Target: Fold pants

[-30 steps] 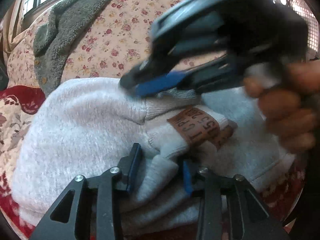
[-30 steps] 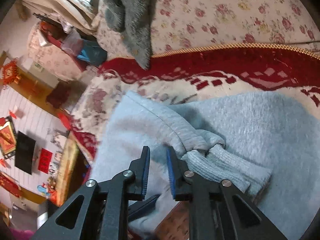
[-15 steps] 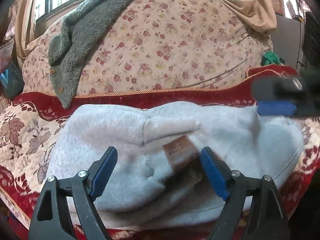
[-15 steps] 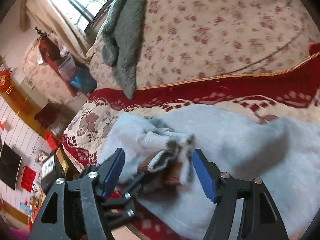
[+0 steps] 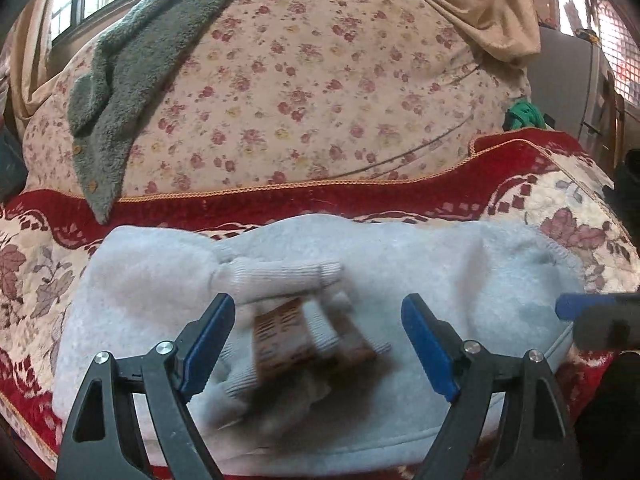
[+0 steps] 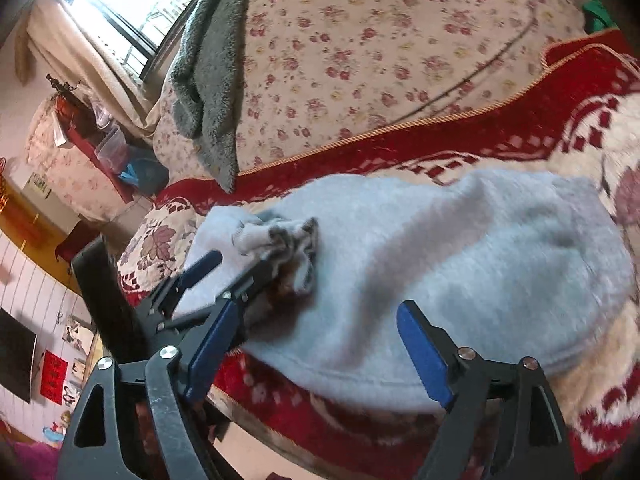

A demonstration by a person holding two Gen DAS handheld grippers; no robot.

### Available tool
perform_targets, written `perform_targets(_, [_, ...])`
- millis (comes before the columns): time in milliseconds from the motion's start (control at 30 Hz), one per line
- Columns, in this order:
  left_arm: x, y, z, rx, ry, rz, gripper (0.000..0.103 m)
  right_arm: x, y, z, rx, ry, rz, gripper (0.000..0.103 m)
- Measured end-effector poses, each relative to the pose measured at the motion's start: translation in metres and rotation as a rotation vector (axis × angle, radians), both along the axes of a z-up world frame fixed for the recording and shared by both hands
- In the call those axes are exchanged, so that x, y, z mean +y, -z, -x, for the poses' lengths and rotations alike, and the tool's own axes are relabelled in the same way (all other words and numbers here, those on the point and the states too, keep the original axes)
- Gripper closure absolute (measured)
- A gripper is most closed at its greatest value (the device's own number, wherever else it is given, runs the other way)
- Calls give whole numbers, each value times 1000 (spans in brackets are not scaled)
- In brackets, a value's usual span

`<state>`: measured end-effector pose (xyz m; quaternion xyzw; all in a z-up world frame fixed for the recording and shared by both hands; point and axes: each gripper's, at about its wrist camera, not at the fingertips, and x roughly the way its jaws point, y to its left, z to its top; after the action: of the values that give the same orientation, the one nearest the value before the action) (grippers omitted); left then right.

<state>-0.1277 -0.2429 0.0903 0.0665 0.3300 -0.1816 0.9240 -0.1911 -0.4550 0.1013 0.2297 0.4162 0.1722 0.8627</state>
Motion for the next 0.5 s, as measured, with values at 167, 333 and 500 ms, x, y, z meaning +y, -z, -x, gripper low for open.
perform_targets(167, [-12, 1, -5, 12, 20, 7, 18, -15, 10, 17, 27, 25, -1, 15])
perform_targets(333, [-25, 3, -16, 51, 80, 40, 15, -34, 34, 44, 76, 45, -46, 12])
perform_targets(500, [-43, 2, -32, 106, 166, 68, 12, -56, 67, 56, 151, 116, -94, 12])
